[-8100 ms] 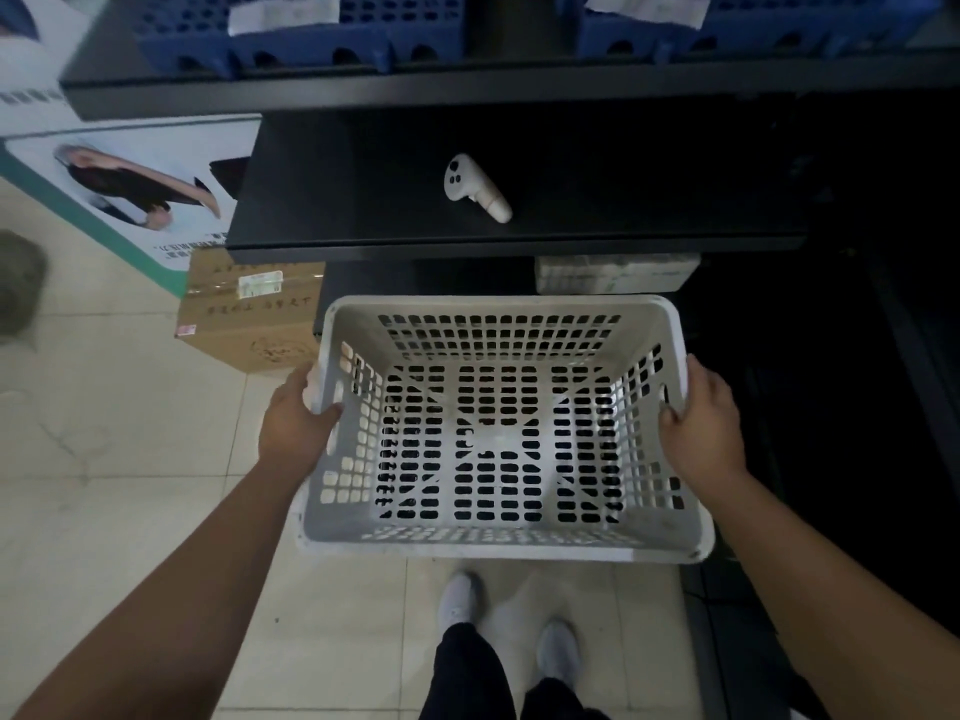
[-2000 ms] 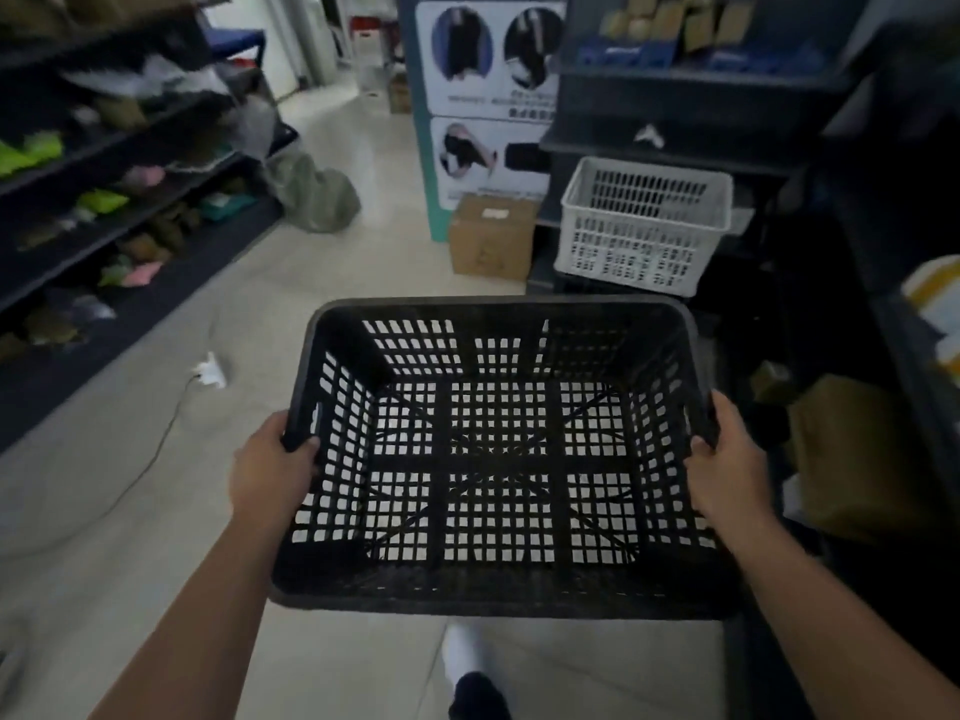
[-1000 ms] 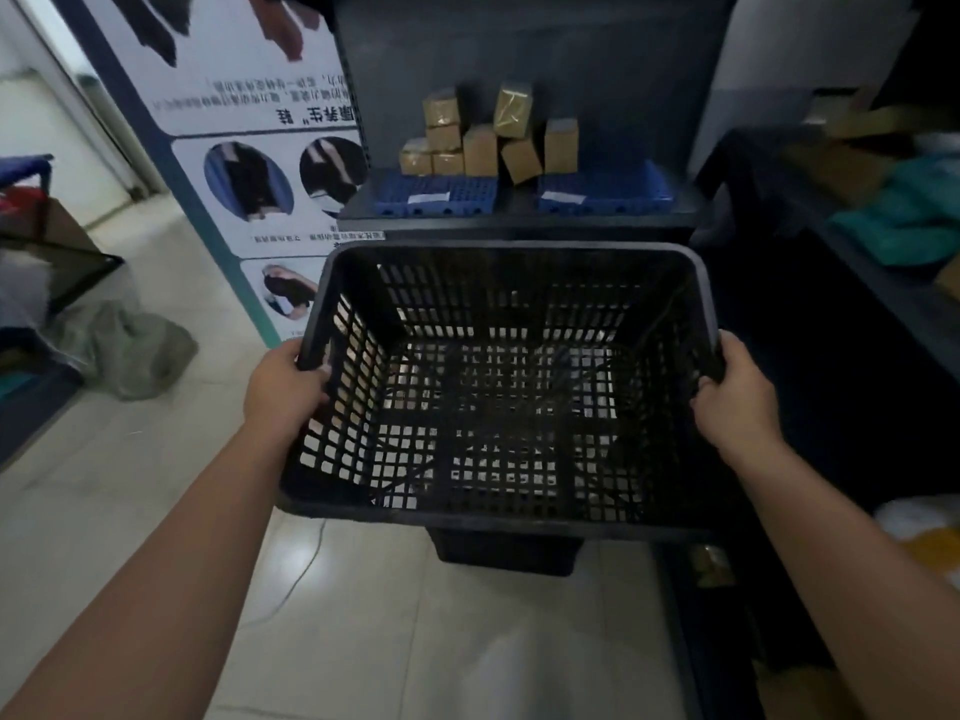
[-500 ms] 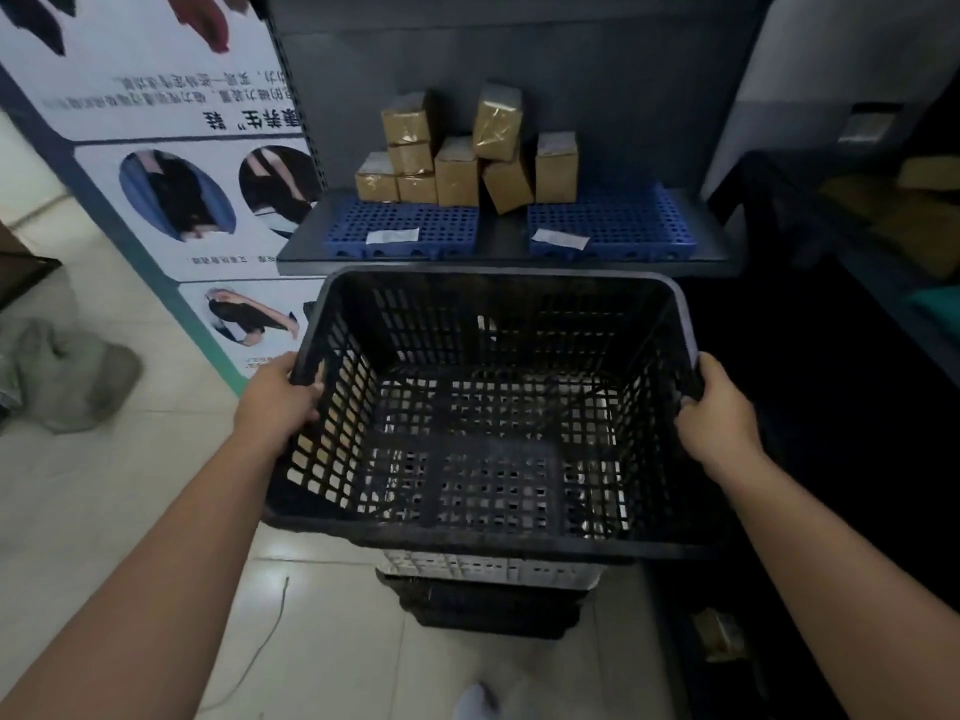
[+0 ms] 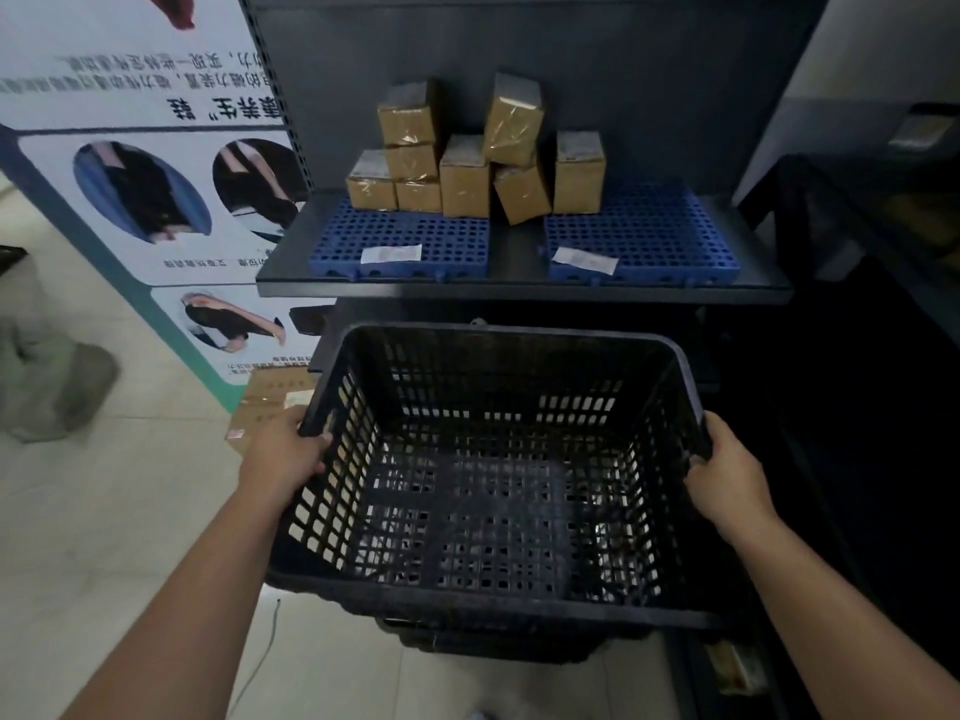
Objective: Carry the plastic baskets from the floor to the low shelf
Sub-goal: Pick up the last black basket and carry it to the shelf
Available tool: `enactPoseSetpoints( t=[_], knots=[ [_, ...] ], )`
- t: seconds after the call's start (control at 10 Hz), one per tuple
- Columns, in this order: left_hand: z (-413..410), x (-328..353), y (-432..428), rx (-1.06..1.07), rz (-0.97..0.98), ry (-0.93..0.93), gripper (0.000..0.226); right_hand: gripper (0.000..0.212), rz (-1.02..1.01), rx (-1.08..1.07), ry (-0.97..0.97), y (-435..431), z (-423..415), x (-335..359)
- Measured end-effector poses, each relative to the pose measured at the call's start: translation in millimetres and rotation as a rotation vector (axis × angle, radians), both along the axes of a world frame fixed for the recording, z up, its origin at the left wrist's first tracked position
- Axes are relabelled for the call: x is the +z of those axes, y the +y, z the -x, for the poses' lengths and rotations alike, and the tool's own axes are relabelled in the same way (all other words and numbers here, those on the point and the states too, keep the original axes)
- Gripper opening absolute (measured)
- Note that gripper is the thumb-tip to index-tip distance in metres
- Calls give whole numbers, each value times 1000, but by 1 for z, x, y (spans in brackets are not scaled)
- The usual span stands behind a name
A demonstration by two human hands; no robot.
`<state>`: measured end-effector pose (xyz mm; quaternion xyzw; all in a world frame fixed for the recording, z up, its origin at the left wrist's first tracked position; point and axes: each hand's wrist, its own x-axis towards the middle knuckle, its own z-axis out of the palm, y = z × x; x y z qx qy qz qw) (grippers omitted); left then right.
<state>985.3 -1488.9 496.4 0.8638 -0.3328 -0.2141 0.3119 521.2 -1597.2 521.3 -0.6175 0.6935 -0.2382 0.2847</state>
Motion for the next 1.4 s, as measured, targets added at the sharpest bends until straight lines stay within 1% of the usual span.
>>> enactPoseSetpoints(
  t=[0.1, 0.4, 0.5, 0.7, 0.8, 0.9, 1.0, 1.1, 1.2, 1.3, 1.4],
  knots=[
    [1, 4, -5, 2, -17, -2, 28, 36, -12, 6, -13, -6, -1, 1],
    [6, 17, -10, 3, -25, -32, 29, 40, 8, 17, -53, -10, -3, 6],
    [5, 16, -11, -5, -42, -31, 25, 43, -23, 19, -37, -11, -5, 4],
    [4, 15, -14, -13, -49, -34, 23, 37, -38, 25, 24, -16, -6, 5],
    [5, 16, -13, -35, -96, -54, 21, 40, -82, 45, 99, -18, -8, 7],
    [8, 21, -10, -84, -146, -161, 32, 59, -106, 63, 174, -18, -10, 9],
    [14, 25, -8, -144, -144, -324, 62, 73, 80, 89, 277, -13, -14, 11],
    [27, 31, -8, -195, -61, -454, 79, 74, 262, 179, 270, -5, -23, 19],
    [45, 41, -6, -265, 78, -501, 81, 76, 308, 263, 226, 5, -31, 27],
    [59, 54, -1, -341, 257, -520, 80, 79, 361, 314, 117, 19, -37, 39],
    [71, 74, 8, -412, 400, -468, 78, 83, 415, 320, 42, 37, -38, 58]
  ],
)
